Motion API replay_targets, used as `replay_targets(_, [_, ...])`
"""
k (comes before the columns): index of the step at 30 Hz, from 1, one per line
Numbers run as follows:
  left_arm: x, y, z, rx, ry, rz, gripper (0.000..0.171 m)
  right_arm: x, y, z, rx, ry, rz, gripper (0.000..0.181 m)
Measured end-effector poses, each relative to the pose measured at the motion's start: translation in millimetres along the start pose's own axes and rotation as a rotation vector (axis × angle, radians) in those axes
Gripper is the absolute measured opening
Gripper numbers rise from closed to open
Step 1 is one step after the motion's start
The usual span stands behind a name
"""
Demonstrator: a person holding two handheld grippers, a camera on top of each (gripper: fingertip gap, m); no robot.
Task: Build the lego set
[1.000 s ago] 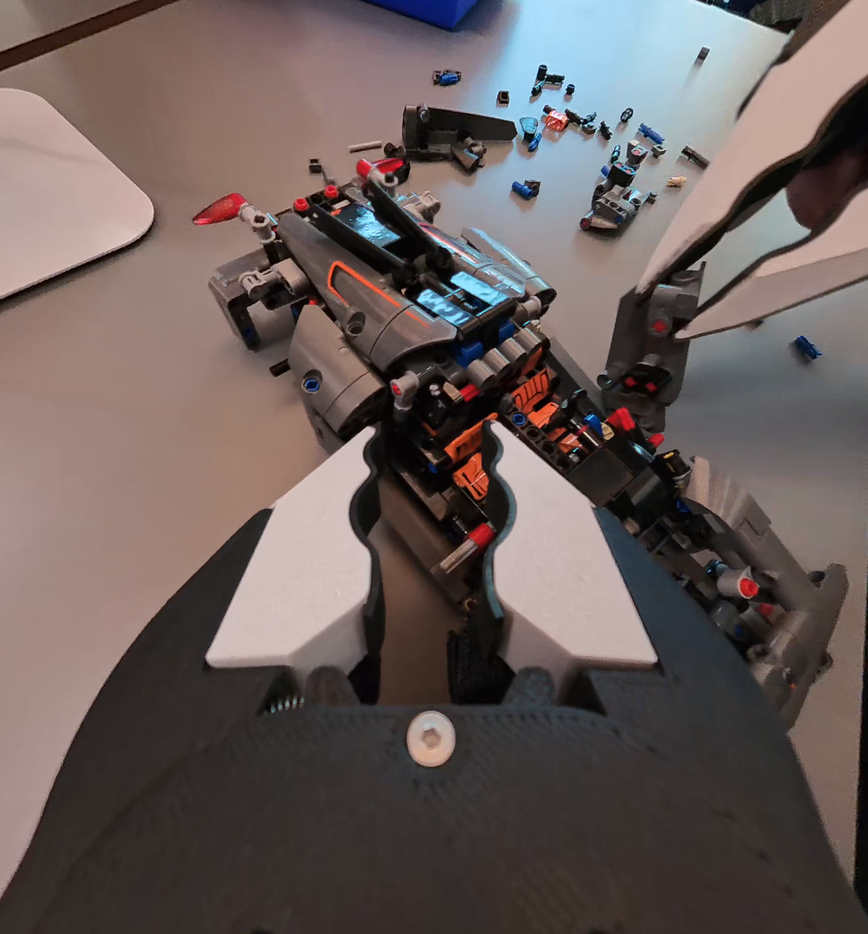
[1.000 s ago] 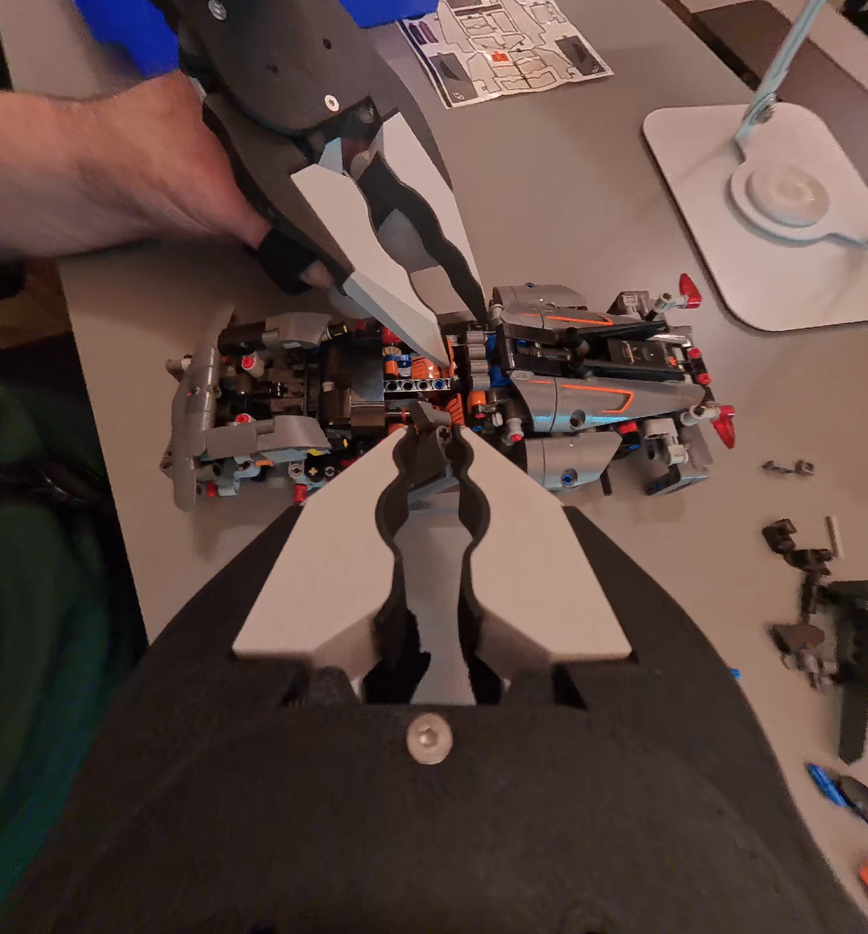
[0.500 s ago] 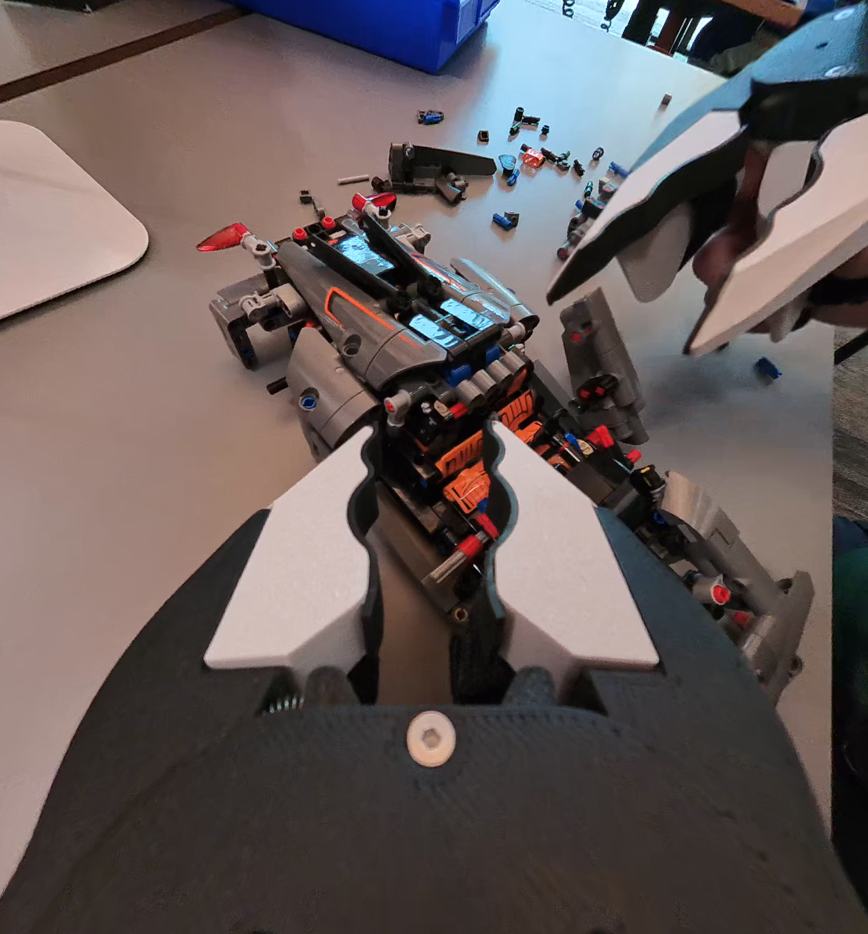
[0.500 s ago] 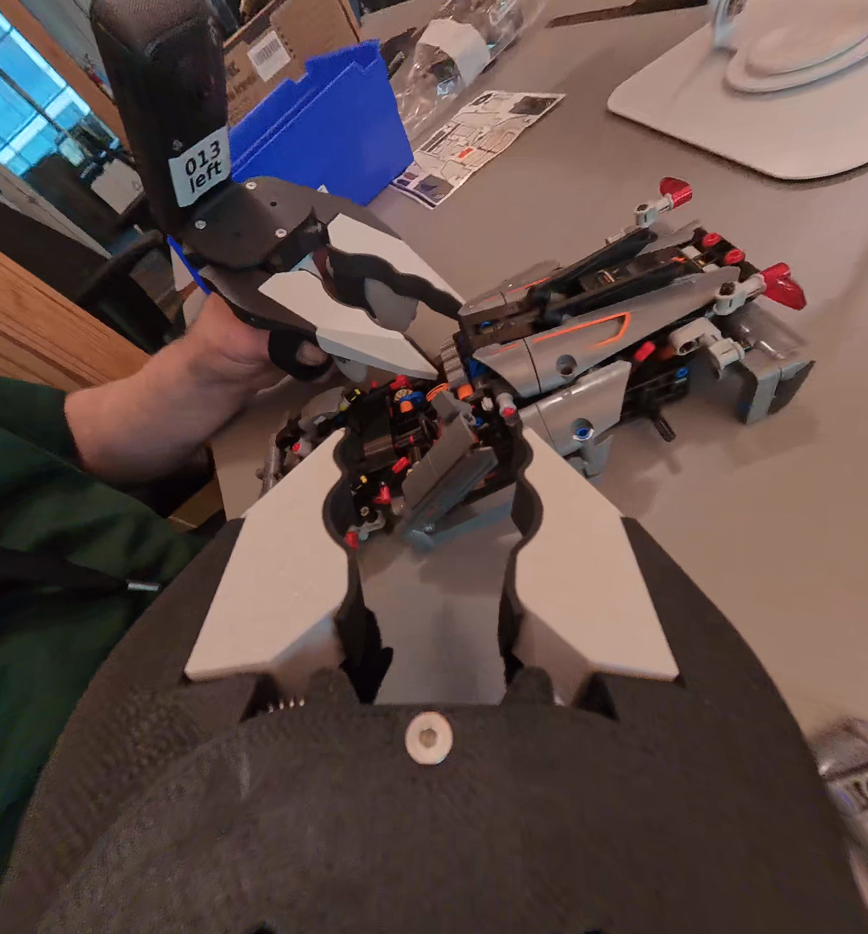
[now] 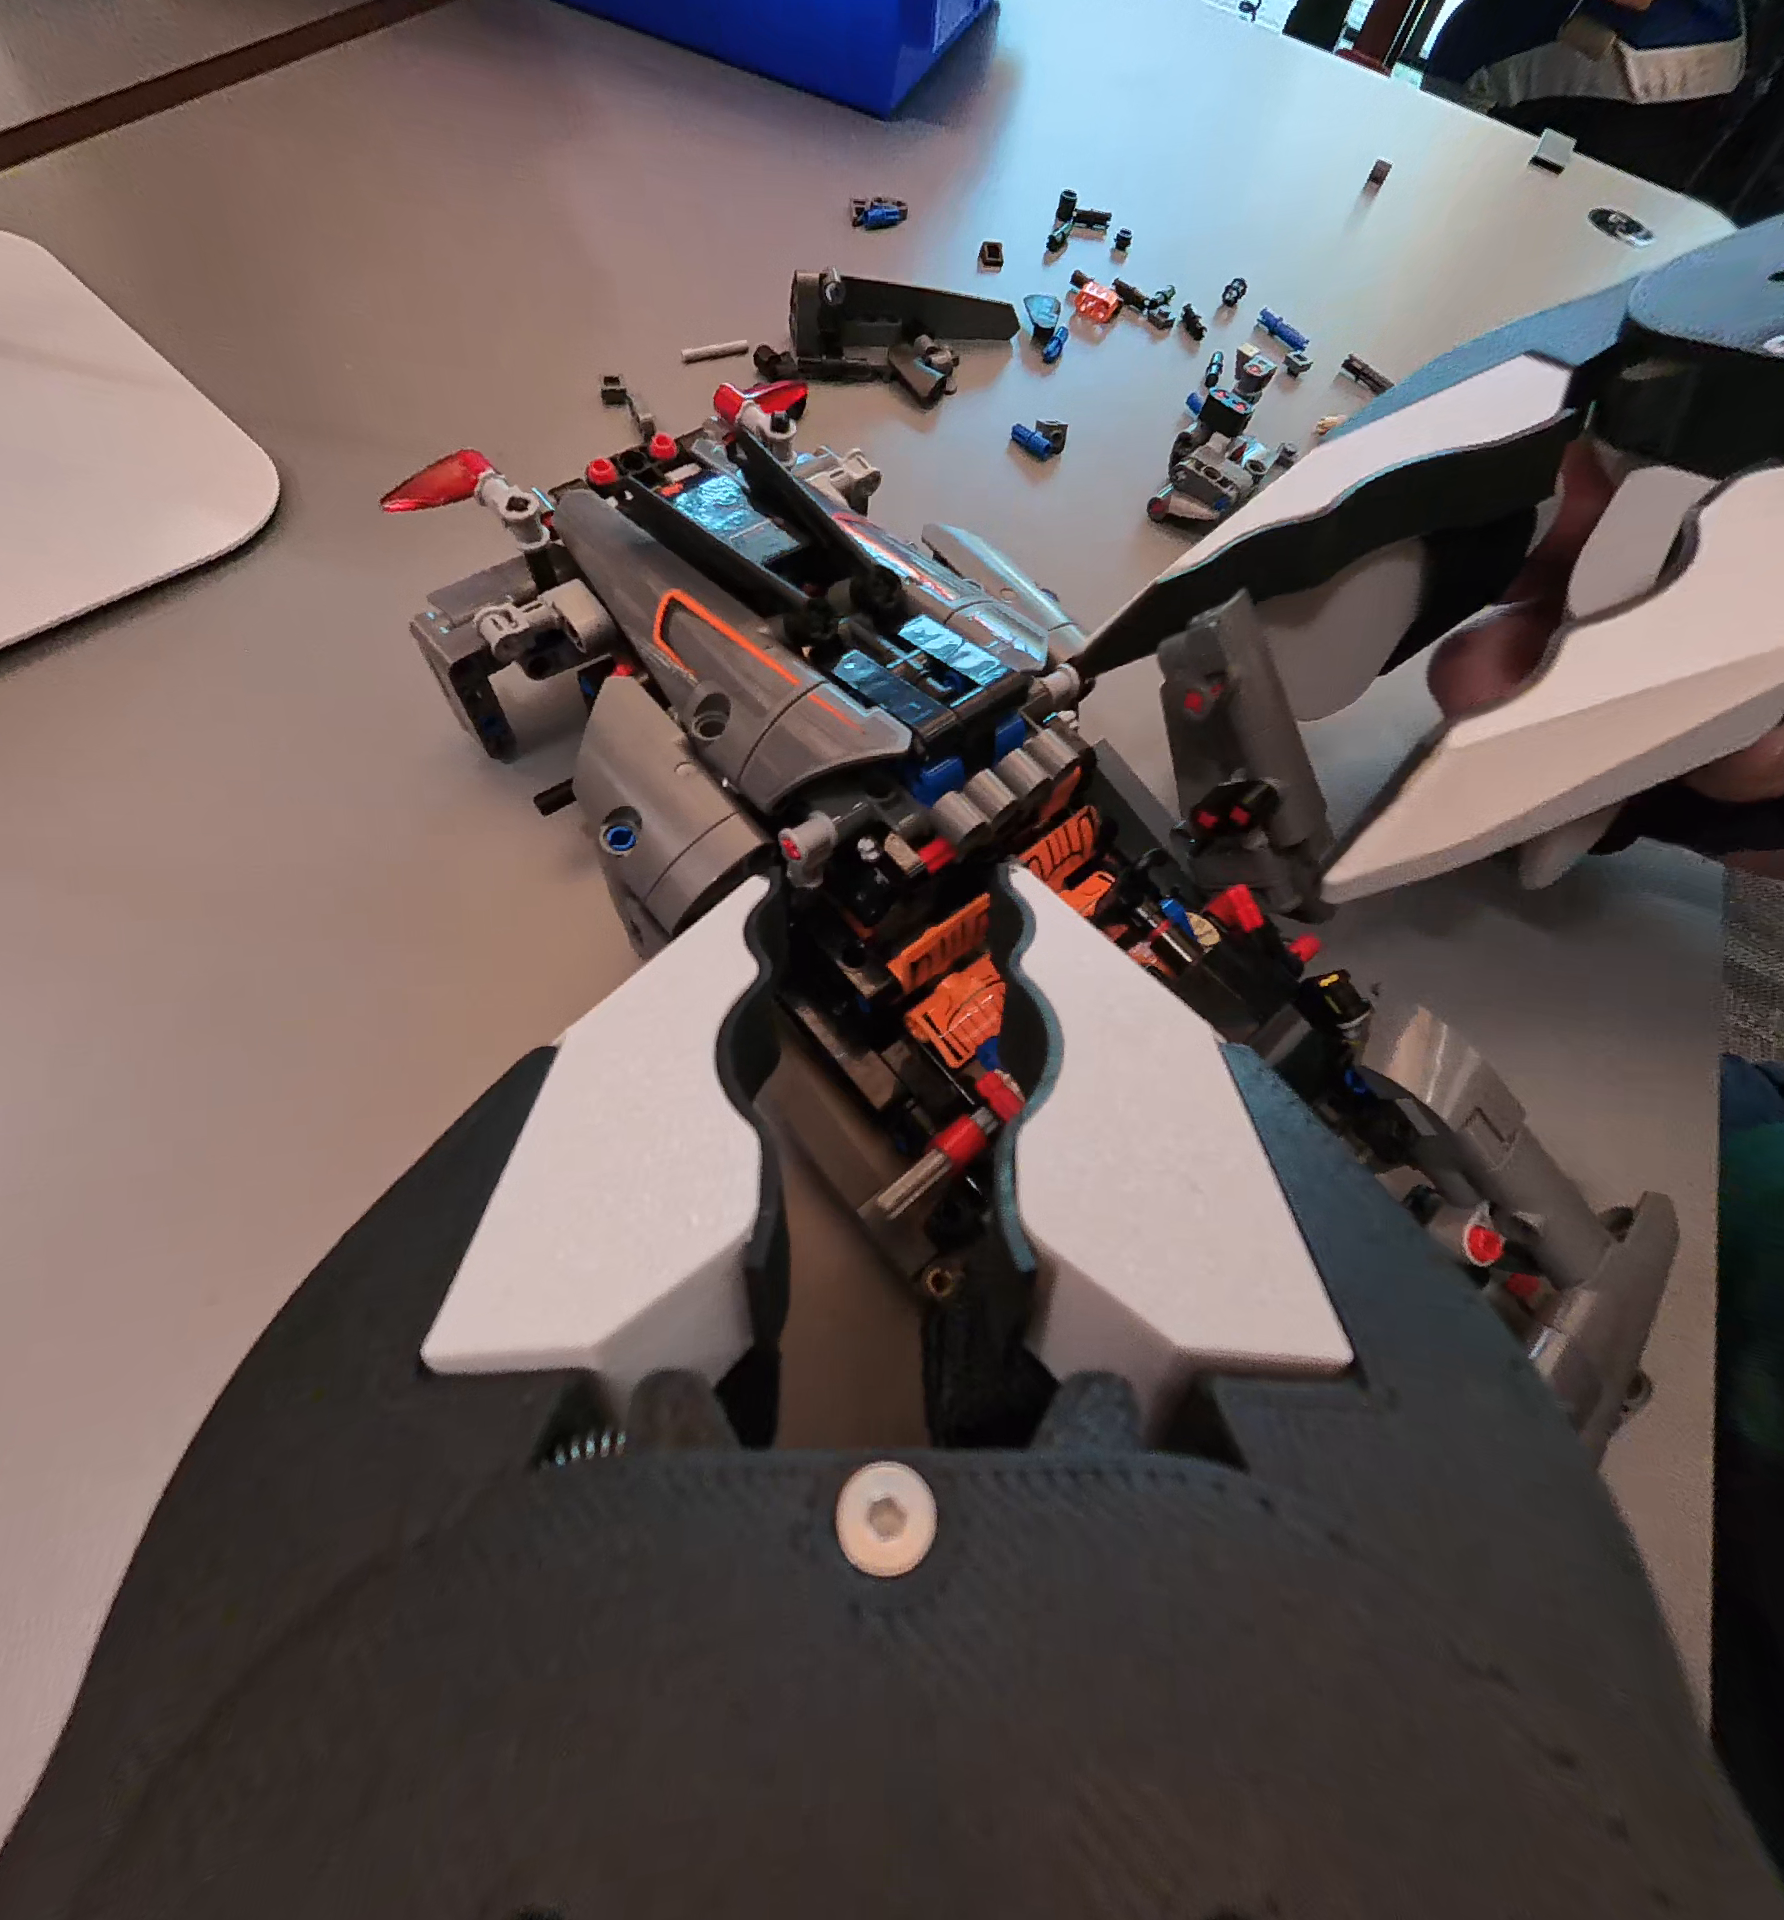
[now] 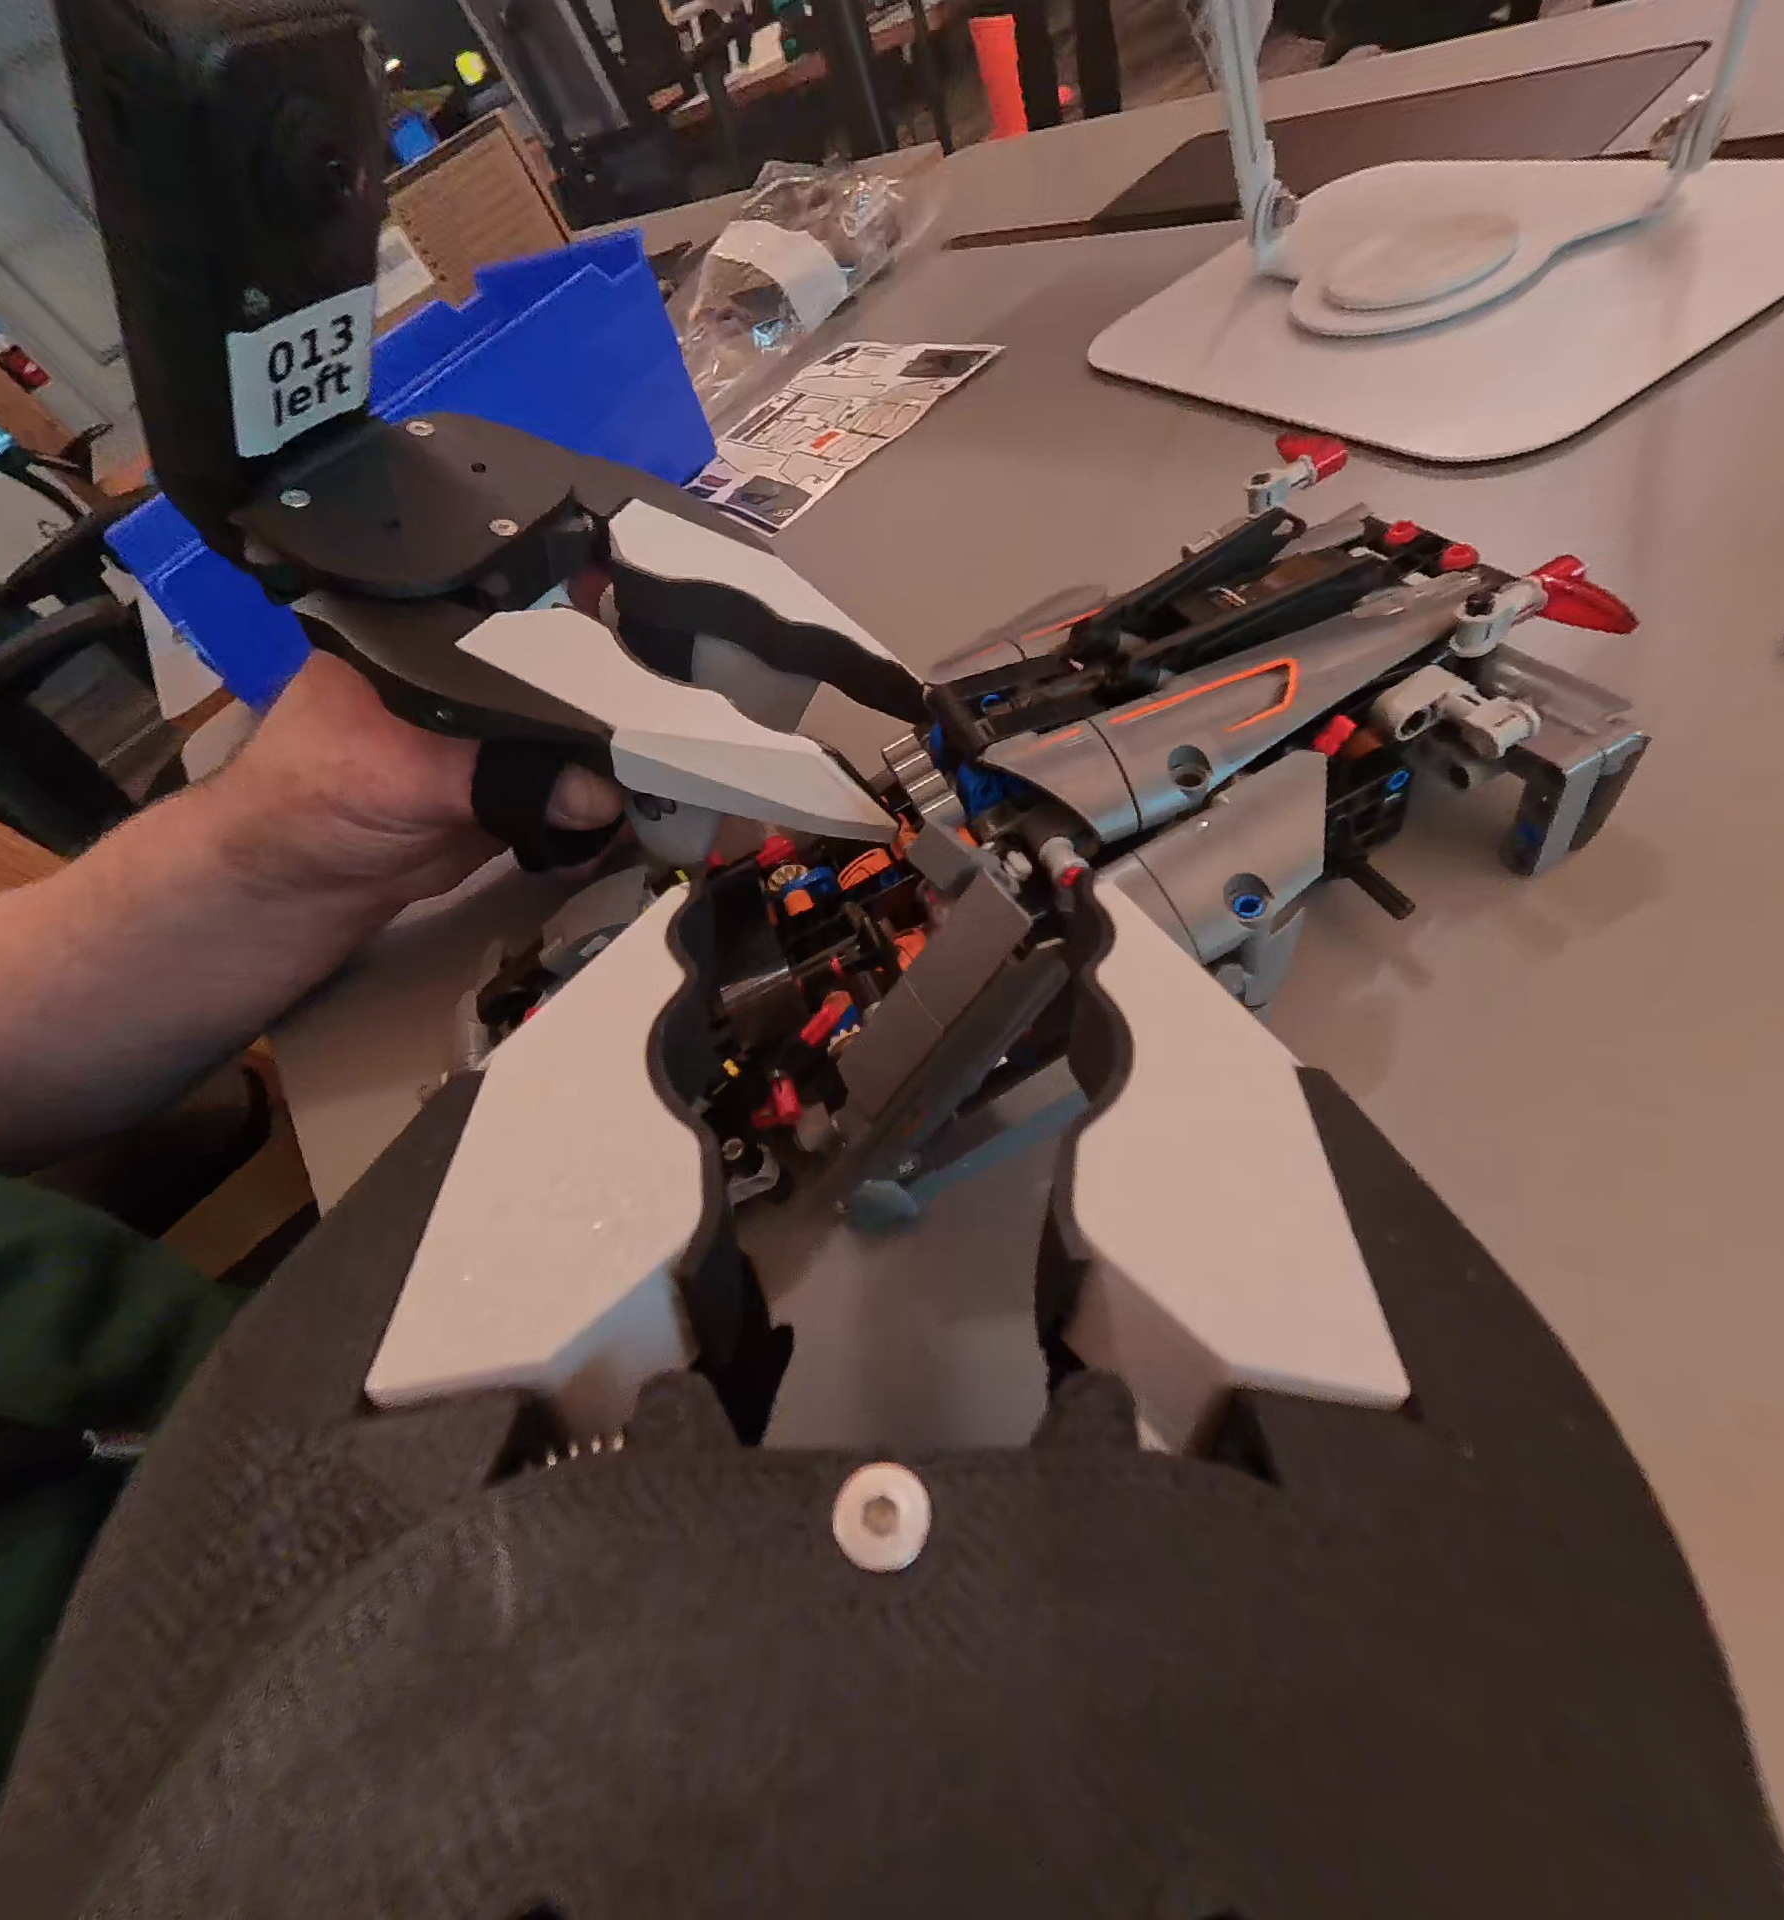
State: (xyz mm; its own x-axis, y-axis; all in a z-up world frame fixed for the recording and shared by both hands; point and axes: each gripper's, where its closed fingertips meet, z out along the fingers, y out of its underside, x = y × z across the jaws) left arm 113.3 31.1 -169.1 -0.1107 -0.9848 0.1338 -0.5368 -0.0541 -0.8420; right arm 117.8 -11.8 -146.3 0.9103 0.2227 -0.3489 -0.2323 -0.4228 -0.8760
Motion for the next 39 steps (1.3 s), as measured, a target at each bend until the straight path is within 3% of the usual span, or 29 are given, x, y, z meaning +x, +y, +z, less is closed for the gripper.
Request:
replay_targets(19, [-1.0,-1.3,4.7,-0.041,0.003,0.043,0.041,1.0,0.0,3.3,0.013,0.036,0.016,0.071])
replay_targets(39, [-3.8,-0.4,6.9,-0.09,0.011,0.132,0.04,7.9,-3.4,5.7,0.027,0.045,0.088,0.058])
